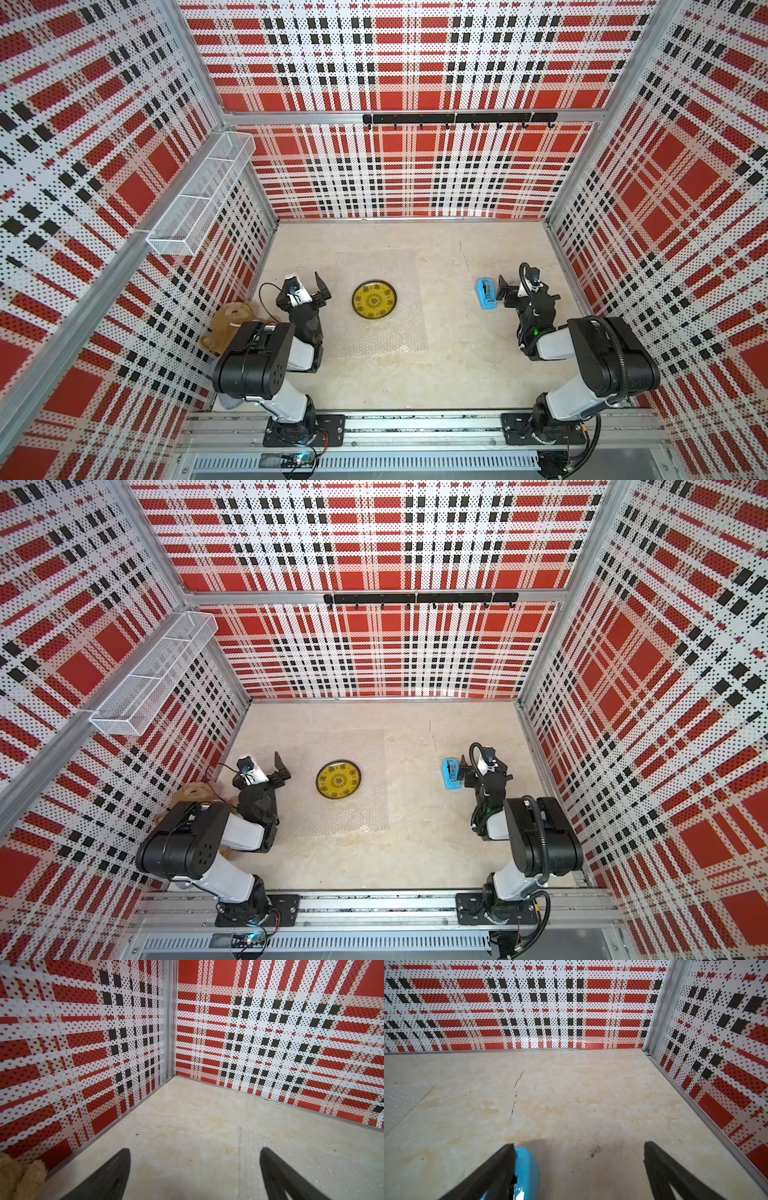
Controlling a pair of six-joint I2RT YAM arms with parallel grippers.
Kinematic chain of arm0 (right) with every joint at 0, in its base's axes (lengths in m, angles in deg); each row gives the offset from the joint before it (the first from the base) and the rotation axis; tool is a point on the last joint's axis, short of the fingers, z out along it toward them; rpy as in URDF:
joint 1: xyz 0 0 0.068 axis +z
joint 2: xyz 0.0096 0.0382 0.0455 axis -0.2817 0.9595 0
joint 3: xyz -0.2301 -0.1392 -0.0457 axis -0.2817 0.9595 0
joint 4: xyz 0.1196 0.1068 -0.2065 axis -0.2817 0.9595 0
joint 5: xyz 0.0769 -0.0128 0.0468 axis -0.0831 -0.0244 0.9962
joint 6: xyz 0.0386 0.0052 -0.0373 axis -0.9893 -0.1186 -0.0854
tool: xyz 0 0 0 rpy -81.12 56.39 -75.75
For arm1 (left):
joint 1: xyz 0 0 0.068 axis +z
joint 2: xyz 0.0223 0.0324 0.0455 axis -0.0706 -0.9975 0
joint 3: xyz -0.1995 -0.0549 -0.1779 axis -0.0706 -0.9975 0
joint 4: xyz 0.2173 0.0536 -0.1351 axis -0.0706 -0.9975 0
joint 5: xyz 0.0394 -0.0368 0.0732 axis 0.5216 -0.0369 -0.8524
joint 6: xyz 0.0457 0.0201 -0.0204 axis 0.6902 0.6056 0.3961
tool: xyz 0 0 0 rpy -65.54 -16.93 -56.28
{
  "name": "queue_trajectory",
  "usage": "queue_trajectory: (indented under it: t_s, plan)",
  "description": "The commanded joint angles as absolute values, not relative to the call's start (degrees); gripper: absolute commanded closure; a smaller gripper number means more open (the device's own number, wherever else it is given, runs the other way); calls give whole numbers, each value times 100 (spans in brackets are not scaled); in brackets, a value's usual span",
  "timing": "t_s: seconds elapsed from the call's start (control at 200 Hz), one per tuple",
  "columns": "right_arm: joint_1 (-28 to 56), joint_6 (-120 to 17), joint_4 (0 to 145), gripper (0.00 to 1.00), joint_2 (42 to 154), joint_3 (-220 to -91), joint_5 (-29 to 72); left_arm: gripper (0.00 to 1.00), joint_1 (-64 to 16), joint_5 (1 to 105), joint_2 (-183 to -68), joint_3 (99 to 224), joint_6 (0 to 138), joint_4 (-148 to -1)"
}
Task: Wrap dinner plates in bubble wrap
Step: Move the bubble wrap to the center of the board.
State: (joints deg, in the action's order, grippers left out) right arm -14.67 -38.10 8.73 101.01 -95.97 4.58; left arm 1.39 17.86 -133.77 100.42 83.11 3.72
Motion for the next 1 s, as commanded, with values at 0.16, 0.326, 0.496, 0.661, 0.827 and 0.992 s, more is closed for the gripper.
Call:
queue_trajectory:
  t_s: [0.16,0.326,0.496,0.661,0.827,0.992]
  plan:
    - [-1504,-3741,822,0,9997,-9572,492,2,148,1825,-13297,9992,8328,424]
    - [-1504,-3744,822,0,9996,-9577,518,2,150,1825,-13294,9994,8328,424]
    - [-1498,-3745,820,0,9997,-9574,510,2,151,1812,-13284,9992,8330,422]
    - [-1504,-3739,803,0,9988,-9563,498,2,126,1782,-13287,9966,8332,451]
    - [-1496,-3724,886,0,9547,-9434,518,2,-10,1638,-12776,9959,8483,132]
    - [-1495,-4515,3550,0,7851,-10137,165,2,-396,251,-11403,11008,7905,-2563]
